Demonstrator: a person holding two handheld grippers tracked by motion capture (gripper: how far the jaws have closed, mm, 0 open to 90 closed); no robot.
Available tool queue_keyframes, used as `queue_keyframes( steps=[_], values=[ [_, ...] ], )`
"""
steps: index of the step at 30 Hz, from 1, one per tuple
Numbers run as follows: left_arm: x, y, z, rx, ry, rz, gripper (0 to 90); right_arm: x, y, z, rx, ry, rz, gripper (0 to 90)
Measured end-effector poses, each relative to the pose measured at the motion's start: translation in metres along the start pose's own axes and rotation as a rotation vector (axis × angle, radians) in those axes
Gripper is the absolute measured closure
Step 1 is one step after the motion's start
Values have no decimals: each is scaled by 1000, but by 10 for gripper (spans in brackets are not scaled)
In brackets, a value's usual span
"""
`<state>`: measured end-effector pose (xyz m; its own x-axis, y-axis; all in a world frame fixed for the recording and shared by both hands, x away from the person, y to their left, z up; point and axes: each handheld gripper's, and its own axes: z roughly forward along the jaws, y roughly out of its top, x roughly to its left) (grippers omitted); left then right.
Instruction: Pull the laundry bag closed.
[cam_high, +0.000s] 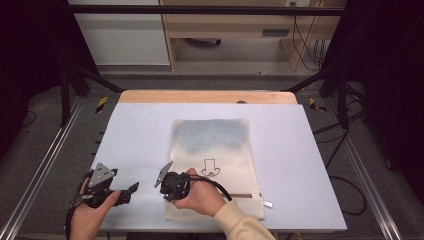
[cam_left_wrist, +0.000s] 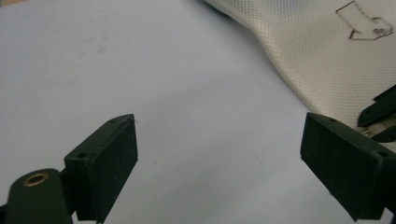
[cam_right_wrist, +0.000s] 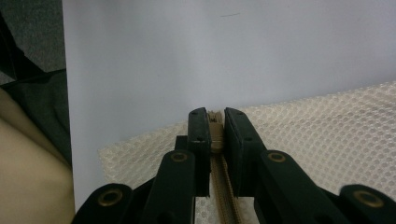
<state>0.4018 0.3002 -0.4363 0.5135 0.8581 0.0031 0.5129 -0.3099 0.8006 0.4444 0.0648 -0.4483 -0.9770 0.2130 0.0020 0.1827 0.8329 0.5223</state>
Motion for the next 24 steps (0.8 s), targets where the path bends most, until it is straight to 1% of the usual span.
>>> queue_keyframes(
  steps=[2,3,4,5,6,7,8,9,10,11,12,13,14,15,16,17,18,20,21,22,24],
  values=[
    [1,0,-1,-5,-11,-27,108,0,0,-3,-5,-2,7,815],
    [1,0,-1,-5,-11,-27,107,0,0,-3,-5,-2,7,815],
    [2,-1,-3,-14,-28,-50,105,1,0,-8,-13,1,8,815],
    [2,-1,-3,-14,-28,-50,102,1,0,-8,-13,1,8,815],
    [2,-1,-3,-11,-38,-57,102,1,1,-10,-21,1,6,816],
    [1,-1,-4,-5,-62,-58,97,1,1,-14,-37,7,-6,816],
    [0,-1,-4,-5,-75,-60,96,1,2,-16,-43,6,-3,816],
    [0,-1,-4,-5,-75,-60,94,1,2,-16,-43,6,-3,816],
    [-2,-1,-4,-8,-86,-66,92,1,2,-19,-50,6,0,816],
    [-7,0,-3,-5,-117,-61,90,1,1,-19,-56,8,3,816],
    [-9,0,-3,-3,-133,-60,89,0,1,-20,-56,8,1,816],
    [-9,0,-3,-3,-133,-60,88,0,1,-20,-56,8,1,816],
    [-14,0,-1,9,-170,-52,84,-1,1,-20,-60,12,4,816],
    [-14,0,-1,9,-170,-52,79,-1,1,-20,-60,12,4,816],
    [-16,0,1,14,-187,-51,76,-2,1,-21,-69,19,1,816],
    [-19,0,2,22,-199,-42,76,-2,1,-21,-69,19,1,816],
    [-25,0,5,33,-209,-22,75,-3,0,-22,-74,17,13,816],
    [-30,1,7,32,-224,-18,73,-4,0,-22,-74,19,6,816],
    [-30,1,7,32,-224,-18,73,-4,0,-22,-74,19,6,816],
    [-35,2,8,34,-242,-5,68,-4,0,-22,-74,19,11,815],
    [-40,2,9,37,-252,-7,60,-3,-1,-22,-72,18,9,815]
  ],
)
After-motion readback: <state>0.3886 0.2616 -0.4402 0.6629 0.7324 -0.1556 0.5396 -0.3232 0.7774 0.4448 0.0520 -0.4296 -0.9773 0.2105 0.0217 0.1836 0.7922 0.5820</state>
